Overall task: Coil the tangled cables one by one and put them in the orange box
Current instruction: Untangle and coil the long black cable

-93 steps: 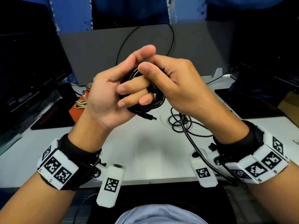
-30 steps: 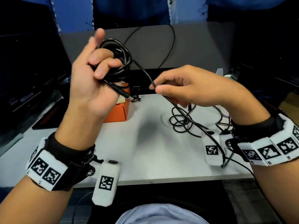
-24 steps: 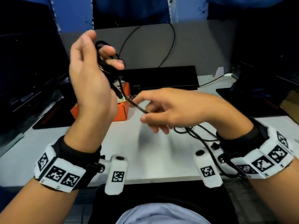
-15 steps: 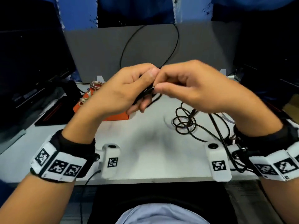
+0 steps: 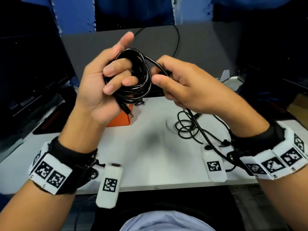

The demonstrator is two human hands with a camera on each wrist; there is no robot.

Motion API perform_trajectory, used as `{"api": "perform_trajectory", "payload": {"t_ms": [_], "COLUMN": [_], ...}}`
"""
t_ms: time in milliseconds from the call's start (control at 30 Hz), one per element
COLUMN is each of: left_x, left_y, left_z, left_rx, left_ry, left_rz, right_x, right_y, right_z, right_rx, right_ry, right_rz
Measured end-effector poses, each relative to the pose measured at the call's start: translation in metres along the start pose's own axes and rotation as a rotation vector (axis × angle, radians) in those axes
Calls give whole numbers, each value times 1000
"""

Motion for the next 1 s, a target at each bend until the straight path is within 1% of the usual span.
{"api": "perform_trajectory", "payload": {"t_ms": [67, 133, 200, 267, 300, 367, 400, 433, 467, 500, 567, 600, 633, 667, 733, 767, 800, 833, 900, 933, 1000], "left_x": [-5, -13, -23, -29, -31, -31, -27, -20, -10, 1, 20, 24, 28, 30, 27, 24, 19, 13, 0, -6, -14], "left_y": [-2, -1, -1, 0, 3, 10, 16, 22, 27, 34, 50, 57, 61, 61, 53, 46, 39, 30, 12, 6, 1], "left_z": [3, 3, 0, -6, -7, -5, -3, -3, -5, -11, -29, -37, -43, -45, -41, -37, -30, -23, -10, -7, -5], "left_rx": [-31, -16, 53, 119, 113, 13, -69, -160, -250, -328, -436, -465, -480, -483, -460, -418, -346, -253, -48, 29, 112], "left_ry": [-32, -66, -125, -150, -152, -113, -61, 16, 111, 220, 464, 565, 637, 676, 666, 638, 604, 557, 427, 354, 247], "left_rz": [-99, -108, -37, 104, 113, -12, -78, -120, -123, -72, 167, 304, 404, 451, 463, 480, 529, 612, 860, 989, 1175], "right_x": [-4, -5, 2, 12, 15, 13, 8, -1, -12, -24, -44, -51, -56, -60, -68, -75, -83, -89, -92, -88, -80], "right_y": [-1, -1, -4, -8, -9, -9, -8, -6, -1, 4, 13, 17, 18, 19, 17, 16, 13, 11, 7, 5, 3], "right_z": [1, 2, 1, -2, -3, -1, 1, 4, 7, 8, 4, 0, -4, -5, -3, -2, -1, 0, -1, -1, -1], "right_rx": [5, 18, 54, 96, 107, 103, 85, 57, 24, -10, -83, -117, -138, -144, -143, -140, -132, -119, -93, -85, -64], "right_ry": [-5, -7, 34, 111, 141, 146, 113, 50, -43, -156, -377, -458, -506, -525, -528, -543, -566, -588, -599, -586, -550], "right_rz": [-4, 14, 40, 68, 83, 94, 82, 63, 51, 49, 46, 37, 27, 16, -26, -46, -59, -62, -19, 15, 53]}}
Point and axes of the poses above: each hand's wrist, its own z-axis towards the middle knuckle, its own x-axis out of the back of the hand, y = z × x, the point moved 10 cm from there along z, towards the middle knuckle, and after that the axes turned 13 degrees about -y, right-handed, at the moved point
